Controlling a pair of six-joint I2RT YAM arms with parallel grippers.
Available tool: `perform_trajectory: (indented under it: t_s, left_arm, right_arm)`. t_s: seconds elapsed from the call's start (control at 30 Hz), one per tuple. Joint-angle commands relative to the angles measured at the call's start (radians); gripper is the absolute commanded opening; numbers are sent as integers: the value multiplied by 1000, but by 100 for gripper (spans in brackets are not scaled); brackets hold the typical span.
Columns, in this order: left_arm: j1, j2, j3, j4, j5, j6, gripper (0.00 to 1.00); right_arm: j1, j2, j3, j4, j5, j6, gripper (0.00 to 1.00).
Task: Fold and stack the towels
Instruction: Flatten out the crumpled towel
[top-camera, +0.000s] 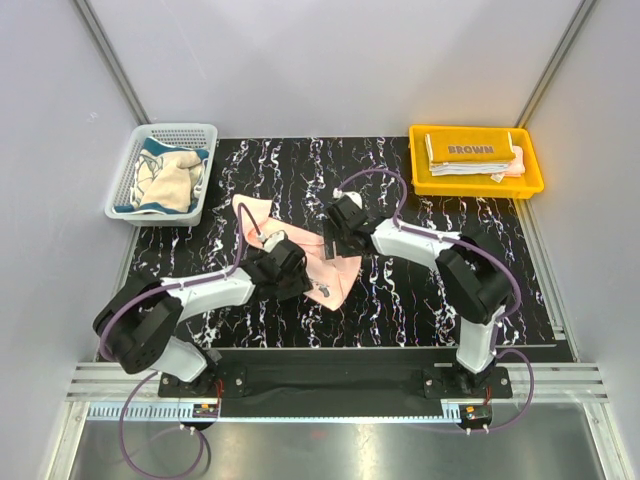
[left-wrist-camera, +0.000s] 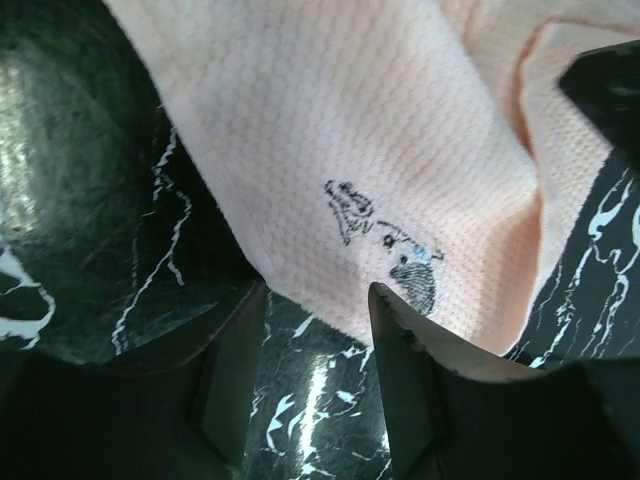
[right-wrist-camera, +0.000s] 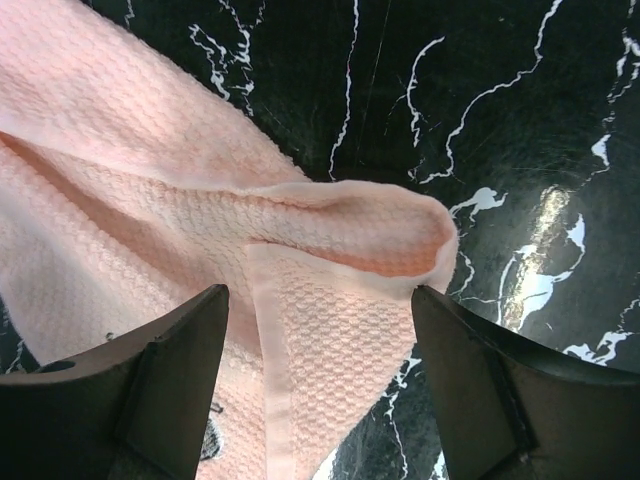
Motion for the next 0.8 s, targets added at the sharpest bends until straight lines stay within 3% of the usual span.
perform_trajectory:
  t_s: [0.0, 0.1, 0.17, 0.27, 0.3, 0.37, 0.47, 0.77]
  left_arm:
    - [-4, 25, 17, 52, -3, -18, 48]
    - [-1, 18, 6, 51, -12, -18, 40]
    - [2, 10, 6, 42, -17, -12, 29]
    - [13, -18, 5, 35, -20, -1, 11]
    - [19, -39, 6, 29, -22, 10, 8]
    - [29, -68, 15, 2, -22, 22, 0]
    - [46, -139, 28, -39, -26, 48, 0]
    - [76, -330, 38, -215, 35, 42, 0]
  right_arm:
    - [22, 43, 39, -21, 45, 2, 81]
    - [22, 57, 24, -24, 67, 8, 78]
    - [22, 52, 13, -35, 94, 8, 74]
    - [23, 25, -8, -50, 130, 13, 58]
    - [22, -3, -18, -52, 142, 11, 50]
    - [22, -33, -39, -60, 153, 14, 43]
    - [23, -107, -76, -66, 160, 26, 33]
    - [22, -359, -295, -70, 70, 106, 28]
